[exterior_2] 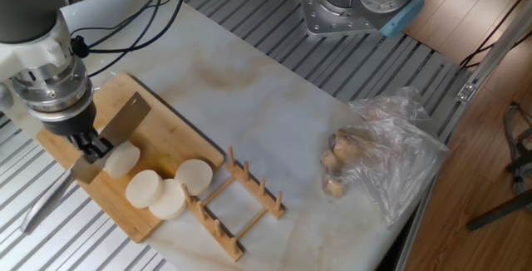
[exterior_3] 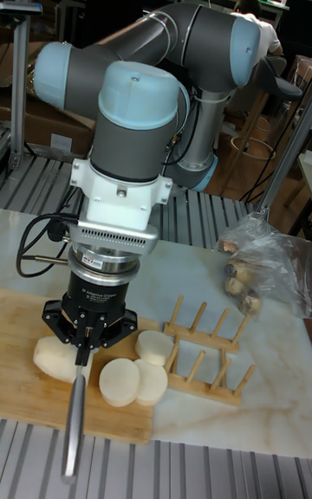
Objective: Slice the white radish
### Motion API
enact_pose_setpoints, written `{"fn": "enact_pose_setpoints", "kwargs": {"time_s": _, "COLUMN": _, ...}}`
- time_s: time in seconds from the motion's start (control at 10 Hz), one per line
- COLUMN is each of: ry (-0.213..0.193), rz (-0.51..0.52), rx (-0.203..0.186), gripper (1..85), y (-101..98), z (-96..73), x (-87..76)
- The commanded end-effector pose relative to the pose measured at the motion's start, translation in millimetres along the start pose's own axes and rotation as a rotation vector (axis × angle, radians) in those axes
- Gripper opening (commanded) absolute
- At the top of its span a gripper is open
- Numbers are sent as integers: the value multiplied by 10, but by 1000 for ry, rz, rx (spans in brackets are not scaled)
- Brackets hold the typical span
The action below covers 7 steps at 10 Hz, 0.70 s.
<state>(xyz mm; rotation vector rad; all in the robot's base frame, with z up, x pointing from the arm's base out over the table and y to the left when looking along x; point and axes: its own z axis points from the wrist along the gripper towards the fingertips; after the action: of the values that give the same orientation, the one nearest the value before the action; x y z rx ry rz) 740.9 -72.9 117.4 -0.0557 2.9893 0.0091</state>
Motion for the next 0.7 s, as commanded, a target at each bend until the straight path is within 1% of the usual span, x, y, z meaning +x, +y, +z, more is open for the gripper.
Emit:
{"fn": "enact_pose_setpoints", "kwargs": {"time_s": 0.0, "ry": -24, "rz": 11, "rx": -29, "gripper": 13, "y": 34, "z": 41, "x": -67}}
{"fn": "enact_pose_setpoints", "kwargs": {"time_s": 0.1, "ry": -22, "rz": 17, "rx": -34, "gripper": 13, "y": 47, "z": 33, "x": -65}}
{"fn": "enact_pose_setpoints", "kwargs": {"time_s": 0.3, "ry": -29, "rz": 19, "rx": -49, "gripper": 43, "y": 85, "z": 15, "x": -83}}
{"fn": "enact_pose_setpoints", "kwargs": {"time_s": 0.6, "ry": -29, "rz": 16, "rx": -44, "gripper": 60, "y": 75, "z": 79, "x": -87}}
